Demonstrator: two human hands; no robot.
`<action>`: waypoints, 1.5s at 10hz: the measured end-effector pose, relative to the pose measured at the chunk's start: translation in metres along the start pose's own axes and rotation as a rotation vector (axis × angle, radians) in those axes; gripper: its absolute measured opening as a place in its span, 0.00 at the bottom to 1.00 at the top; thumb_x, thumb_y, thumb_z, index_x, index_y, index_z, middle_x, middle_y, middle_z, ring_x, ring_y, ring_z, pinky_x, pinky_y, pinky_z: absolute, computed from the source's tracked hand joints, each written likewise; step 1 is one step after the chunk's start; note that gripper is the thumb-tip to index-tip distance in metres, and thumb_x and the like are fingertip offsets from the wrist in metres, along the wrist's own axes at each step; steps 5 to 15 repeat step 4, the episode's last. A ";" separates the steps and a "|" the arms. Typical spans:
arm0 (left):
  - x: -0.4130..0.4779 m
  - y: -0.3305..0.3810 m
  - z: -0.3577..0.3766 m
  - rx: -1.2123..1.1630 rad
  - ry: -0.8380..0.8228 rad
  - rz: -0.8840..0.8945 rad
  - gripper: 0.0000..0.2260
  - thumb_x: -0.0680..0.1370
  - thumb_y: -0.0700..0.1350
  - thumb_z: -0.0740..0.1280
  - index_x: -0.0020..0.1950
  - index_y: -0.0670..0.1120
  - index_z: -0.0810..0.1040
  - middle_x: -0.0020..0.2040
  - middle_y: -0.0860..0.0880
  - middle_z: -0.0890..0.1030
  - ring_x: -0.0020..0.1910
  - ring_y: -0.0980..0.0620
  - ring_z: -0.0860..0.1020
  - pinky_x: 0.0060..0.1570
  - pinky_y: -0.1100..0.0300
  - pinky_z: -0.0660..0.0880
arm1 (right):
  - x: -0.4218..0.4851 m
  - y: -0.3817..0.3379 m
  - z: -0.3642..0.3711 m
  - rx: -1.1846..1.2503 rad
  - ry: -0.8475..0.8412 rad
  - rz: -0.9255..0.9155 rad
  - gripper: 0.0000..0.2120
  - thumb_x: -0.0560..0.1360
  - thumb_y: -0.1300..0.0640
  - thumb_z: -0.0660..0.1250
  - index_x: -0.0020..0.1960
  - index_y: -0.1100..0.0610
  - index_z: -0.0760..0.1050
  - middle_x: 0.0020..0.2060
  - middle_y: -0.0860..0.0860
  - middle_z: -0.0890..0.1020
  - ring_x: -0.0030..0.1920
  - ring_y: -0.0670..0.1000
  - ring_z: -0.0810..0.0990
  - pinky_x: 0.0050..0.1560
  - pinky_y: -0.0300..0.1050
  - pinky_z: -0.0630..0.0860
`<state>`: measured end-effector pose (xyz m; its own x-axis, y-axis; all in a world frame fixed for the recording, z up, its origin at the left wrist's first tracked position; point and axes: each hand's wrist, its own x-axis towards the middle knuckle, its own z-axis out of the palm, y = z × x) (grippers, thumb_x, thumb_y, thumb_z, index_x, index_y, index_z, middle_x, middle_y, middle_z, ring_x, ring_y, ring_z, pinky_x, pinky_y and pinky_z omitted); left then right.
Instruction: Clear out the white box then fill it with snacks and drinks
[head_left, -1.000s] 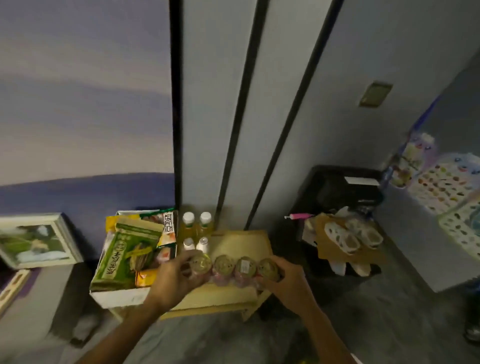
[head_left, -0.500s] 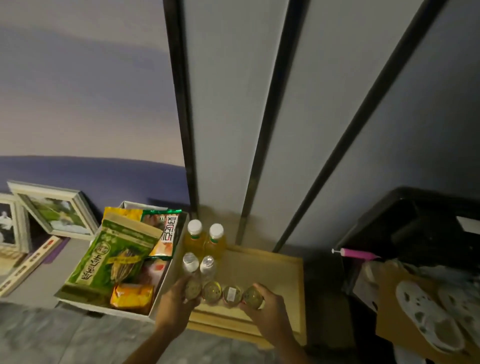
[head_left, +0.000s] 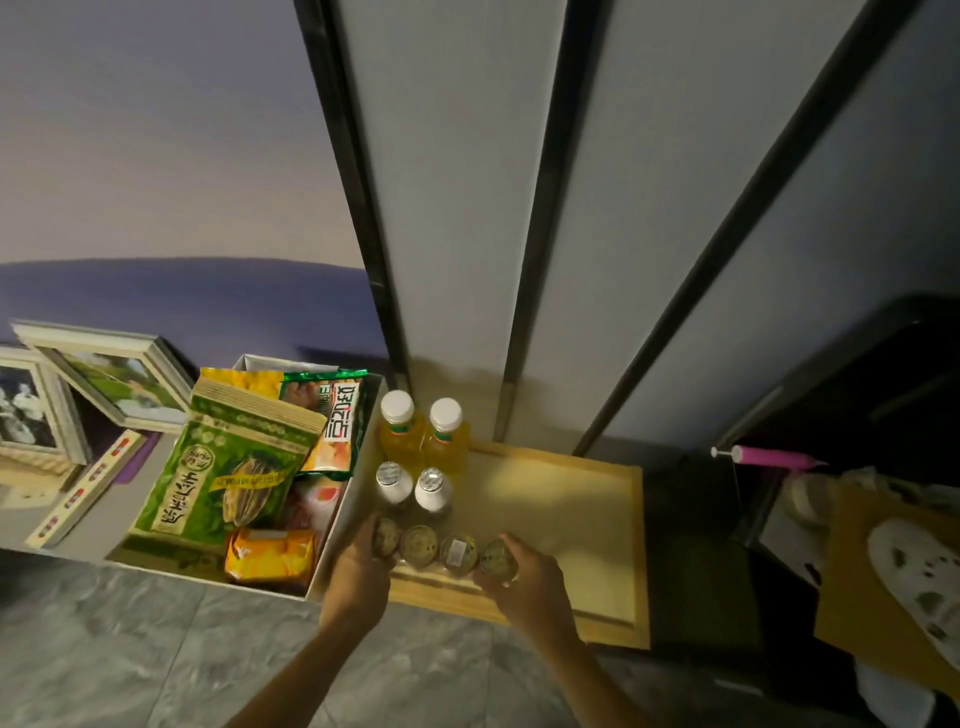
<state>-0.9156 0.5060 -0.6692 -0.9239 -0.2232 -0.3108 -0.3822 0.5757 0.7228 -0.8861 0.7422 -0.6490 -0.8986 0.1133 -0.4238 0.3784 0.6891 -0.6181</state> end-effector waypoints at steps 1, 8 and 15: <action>0.003 -0.007 0.002 0.040 -0.012 0.043 0.29 0.77 0.32 0.72 0.77 0.46 0.71 0.73 0.42 0.76 0.73 0.39 0.74 0.67 0.42 0.77 | -0.002 0.000 0.003 -0.022 0.029 0.013 0.38 0.73 0.36 0.76 0.78 0.52 0.73 0.70 0.49 0.81 0.69 0.51 0.79 0.68 0.43 0.73; -0.012 0.007 -0.025 0.232 -0.106 0.317 0.32 0.74 0.46 0.77 0.77 0.47 0.71 0.74 0.47 0.73 0.67 0.45 0.77 0.59 0.47 0.82 | -0.010 -0.010 -0.010 -0.077 0.025 -0.056 0.40 0.74 0.36 0.75 0.80 0.51 0.68 0.74 0.47 0.76 0.73 0.51 0.75 0.69 0.45 0.72; -0.012 0.007 -0.025 0.232 -0.106 0.317 0.32 0.74 0.46 0.77 0.77 0.47 0.71 0.74 0.47 0.73 0.67 0.45 0.77 0.59 0.47 0.82 | -0.010 -0.010 -0.010 -0.077 0.025 -0.056 0.40 0.74 0.36 0.75 0.80 0.51 0.68 0.74 0.47 0.76 0.73 0.51 0.75 0.69 0.45 0.72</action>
